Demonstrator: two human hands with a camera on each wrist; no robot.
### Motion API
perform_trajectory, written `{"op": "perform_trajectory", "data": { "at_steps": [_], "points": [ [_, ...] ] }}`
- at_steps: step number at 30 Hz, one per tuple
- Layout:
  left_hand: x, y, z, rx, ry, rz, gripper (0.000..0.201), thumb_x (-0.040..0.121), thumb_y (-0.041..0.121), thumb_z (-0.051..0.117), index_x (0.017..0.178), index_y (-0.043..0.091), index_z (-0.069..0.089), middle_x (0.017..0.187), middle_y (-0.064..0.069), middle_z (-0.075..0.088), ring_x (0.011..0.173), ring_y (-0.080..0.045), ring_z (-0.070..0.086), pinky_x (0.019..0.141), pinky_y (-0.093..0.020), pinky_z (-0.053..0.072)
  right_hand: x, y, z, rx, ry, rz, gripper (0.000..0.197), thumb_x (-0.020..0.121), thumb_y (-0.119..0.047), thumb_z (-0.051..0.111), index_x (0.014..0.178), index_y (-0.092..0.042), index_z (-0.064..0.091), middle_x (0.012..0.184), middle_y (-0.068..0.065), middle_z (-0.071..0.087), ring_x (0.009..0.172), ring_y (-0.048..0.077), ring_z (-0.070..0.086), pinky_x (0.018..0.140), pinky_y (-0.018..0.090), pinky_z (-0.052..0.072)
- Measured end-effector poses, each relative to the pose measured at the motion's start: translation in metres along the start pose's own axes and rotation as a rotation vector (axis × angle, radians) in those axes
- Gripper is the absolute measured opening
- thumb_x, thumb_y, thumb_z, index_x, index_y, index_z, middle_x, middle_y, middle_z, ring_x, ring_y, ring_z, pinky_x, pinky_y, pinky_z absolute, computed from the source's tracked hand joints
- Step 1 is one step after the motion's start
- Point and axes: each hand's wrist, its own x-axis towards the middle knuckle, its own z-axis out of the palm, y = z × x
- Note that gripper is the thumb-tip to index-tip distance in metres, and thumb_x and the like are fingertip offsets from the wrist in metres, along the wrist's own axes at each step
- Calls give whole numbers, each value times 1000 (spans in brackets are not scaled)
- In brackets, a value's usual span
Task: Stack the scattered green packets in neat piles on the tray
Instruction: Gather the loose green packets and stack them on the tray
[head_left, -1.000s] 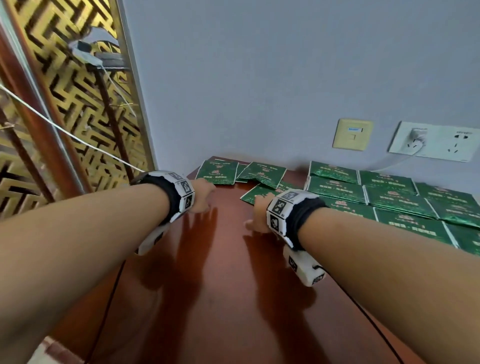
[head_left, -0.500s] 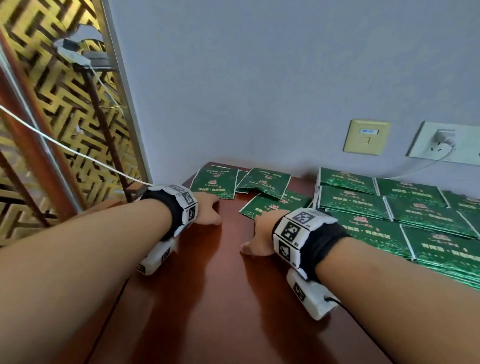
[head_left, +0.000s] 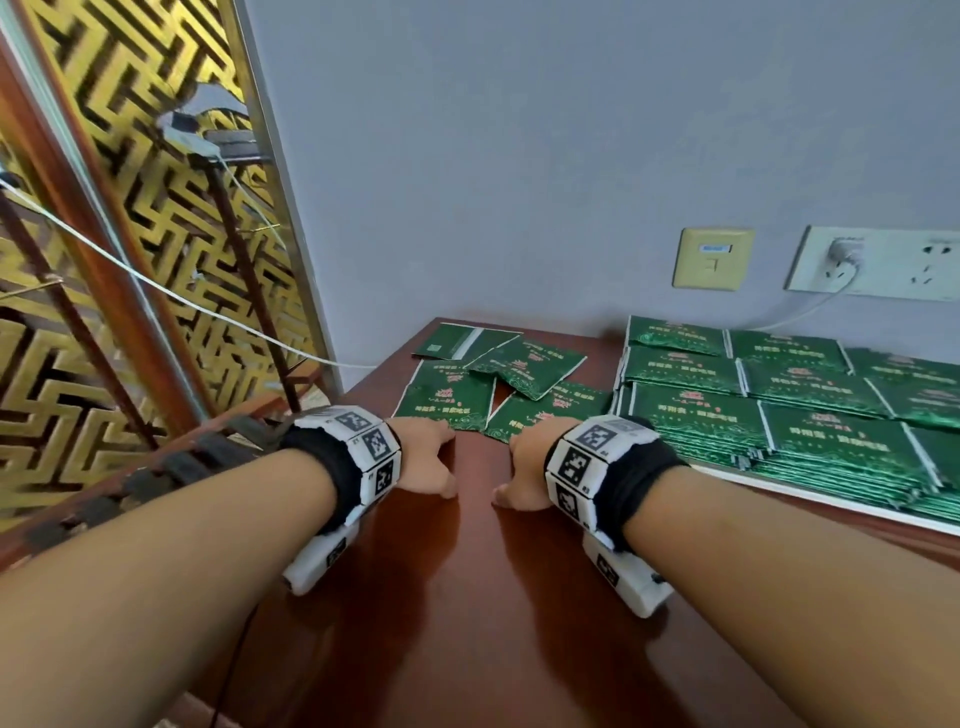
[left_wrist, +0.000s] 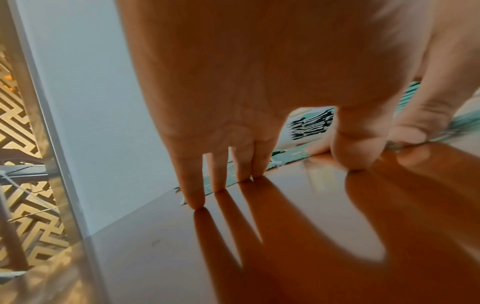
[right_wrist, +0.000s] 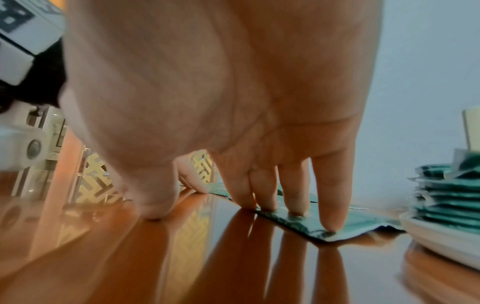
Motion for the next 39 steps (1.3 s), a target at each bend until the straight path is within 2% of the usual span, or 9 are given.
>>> {"op": "perform_trajectory", "data": {
  "at_steps": [3,8,13,22,27,31,35,37,39],
  "points": [
    [-20,6,4,15,-11,-14,88,79,49,62,152,25,20,153,-2,33,136,-23,38,109,-37,37,-8,-1,13,-18,5,-38,69,76,-73,43,109,-16,64,94,3,66,82,25,63,75,37,53],
    [-49,19,8,47,-29,-38,84,80,46,61,152,23,23,154,-4,32,137,-25,37,109,-37,37,-34,-2,21,-10,-45,-63,81,75,-73,42,137,-21,48,137,-1,52,116,26,56,92,43,49],
    [-73,25,17,28,-21,-28,82,81,44,61,151,23,25,147,-3,41,132,-25,43,105,-35,41,-63,0,23,6,-43,-100,74,82,-66,46,142,-23,41,144,-3,46,124,26,50,99,44,44],
    [-113,24,31,-50,-48,6,82,76,42,64,149,33,27,101,5,65,94,-14,63,91,-33,52,-107,5,31,6,-34,-137,69,88,-59,44,148,-30,29,152,-4,33,132,25,41,103,40,42],
    [-130,29,32,-17,-70,0,78,78,43,65,148,33,30,124,2,61,112,-16,58,98,-32,47,-130,9,34,54,-4,-148,64,88,-59,46,146,-36,33,147,-5,41,130,21,44,101,33,43],
    [-145,33,25,3,-81,88,64,84,41,64,143,28,42,135,6,53,121,-15,52,99,-27,42,-147,16,32,138,19,-175,50,86,-53,55,133,-37,53,128,-11,59,115,15,55,95,27,44],
    [-145,34,23,-106,-2,140,56,83,38,70,133,25,48,116,12,62,106,-11,58,91,-26,45,-150,31,28,284,61,-184,25,81,-47,66,104,-38,73,98,-21,70,92,3,63,91,27,50],
    [-136,33,21,-122,70,148,60,81,36,73,133,22,46,114,8,61,104,-13,58,91,-29,46,-143,35,27,342,115,-180,27,80,-44,71,105,-35,73,105,-20,69,95,2,63,95,27,48],
    [-124,30,17,-68,140,124,78,75,43,77,140,22,38,128,1,53,115,-19,52,97,-35,44,-133,38,26,348,178,-177,49,75,-44,75,122,-33,63,122,-15,63,109,7,59,101,28,43]
  ]
}}
